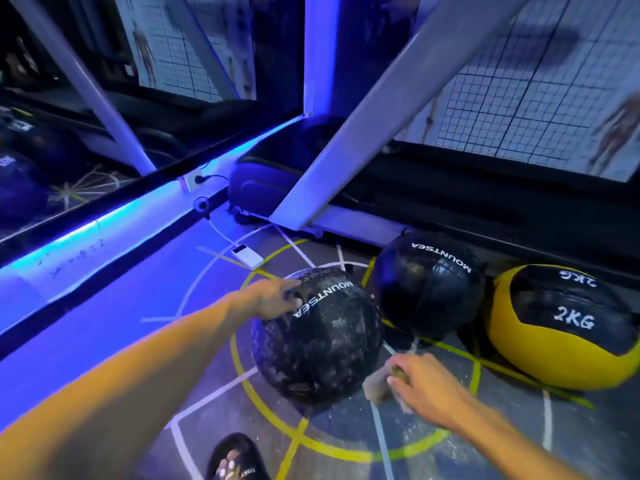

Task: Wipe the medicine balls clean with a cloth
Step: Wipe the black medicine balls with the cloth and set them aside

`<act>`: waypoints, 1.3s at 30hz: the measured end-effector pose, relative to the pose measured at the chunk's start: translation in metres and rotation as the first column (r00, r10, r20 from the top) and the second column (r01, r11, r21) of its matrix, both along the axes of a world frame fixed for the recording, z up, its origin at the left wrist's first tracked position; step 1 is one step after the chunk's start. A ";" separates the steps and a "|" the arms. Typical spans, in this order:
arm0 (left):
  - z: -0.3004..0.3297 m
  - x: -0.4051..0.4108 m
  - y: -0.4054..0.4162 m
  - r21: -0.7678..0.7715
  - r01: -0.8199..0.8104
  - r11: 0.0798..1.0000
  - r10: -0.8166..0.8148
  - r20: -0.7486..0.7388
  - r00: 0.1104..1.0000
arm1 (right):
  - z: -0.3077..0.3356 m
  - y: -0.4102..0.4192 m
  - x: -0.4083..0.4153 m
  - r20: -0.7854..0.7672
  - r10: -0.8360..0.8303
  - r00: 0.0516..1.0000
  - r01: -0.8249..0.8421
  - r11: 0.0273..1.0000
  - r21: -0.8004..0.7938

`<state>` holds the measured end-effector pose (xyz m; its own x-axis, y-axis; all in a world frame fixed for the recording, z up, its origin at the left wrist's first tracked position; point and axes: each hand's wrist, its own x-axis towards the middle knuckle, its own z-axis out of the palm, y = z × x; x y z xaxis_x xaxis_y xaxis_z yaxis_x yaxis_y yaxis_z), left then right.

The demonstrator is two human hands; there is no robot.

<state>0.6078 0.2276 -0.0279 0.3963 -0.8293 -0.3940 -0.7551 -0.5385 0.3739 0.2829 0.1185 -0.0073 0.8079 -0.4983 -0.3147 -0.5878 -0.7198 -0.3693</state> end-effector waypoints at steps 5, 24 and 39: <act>-0.060 -0.034 -0.001 -0.051 -0.078 0.996 0.082 0.076 0.994 | -0.017 -0.013 -0.013 -0.020 -0.010 1.000 0.009 1.000 -0.022; -0.100 -0.086 0.059 -0.359 -0.458 0.813 0.522 0.102 0.847 | -0.023 -0.070 0.046 -0.054 -0.122 0.991 0.120 0.992 -0.050; -0.148 -0.160 0.117 -0.444 -0.579 0.684 0.601 -0.106 0.792 | -0.041 -0.122 0.152 -0.330 0.035 0.943 -0.099 0.979 -0.178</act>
